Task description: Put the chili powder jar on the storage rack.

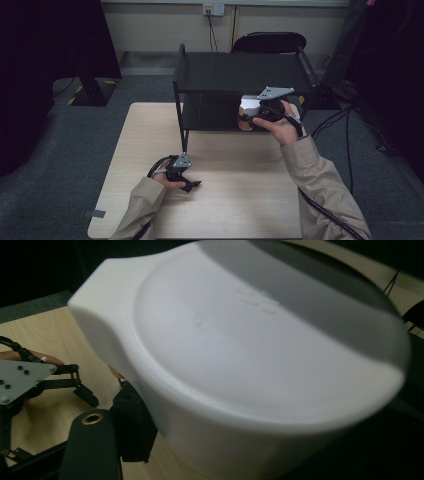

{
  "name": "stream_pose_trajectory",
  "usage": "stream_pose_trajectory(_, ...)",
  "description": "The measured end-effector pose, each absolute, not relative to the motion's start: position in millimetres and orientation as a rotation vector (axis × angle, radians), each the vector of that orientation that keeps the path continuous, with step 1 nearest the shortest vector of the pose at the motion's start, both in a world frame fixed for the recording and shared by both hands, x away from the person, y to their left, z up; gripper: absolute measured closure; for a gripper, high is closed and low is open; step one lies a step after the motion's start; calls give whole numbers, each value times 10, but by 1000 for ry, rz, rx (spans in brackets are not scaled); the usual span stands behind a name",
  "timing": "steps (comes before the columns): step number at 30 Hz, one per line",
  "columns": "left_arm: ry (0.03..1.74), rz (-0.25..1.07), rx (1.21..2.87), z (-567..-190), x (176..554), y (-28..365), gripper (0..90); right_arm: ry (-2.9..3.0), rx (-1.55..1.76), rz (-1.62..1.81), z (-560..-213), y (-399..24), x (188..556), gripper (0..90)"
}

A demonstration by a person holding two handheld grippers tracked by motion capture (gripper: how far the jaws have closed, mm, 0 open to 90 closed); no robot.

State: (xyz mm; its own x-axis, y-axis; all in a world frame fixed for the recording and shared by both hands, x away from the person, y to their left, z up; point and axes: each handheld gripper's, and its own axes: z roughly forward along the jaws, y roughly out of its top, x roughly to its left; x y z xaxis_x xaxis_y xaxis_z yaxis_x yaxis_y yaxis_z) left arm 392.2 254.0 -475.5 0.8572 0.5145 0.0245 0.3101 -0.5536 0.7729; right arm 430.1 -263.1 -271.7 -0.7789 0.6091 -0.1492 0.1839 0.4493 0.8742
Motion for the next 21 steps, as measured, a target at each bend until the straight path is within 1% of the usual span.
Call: stream_pose_trajectory(21,594,315,2196,-4758,3921,2543,0,2195,714,1235,-2796,-2612,4335,306)
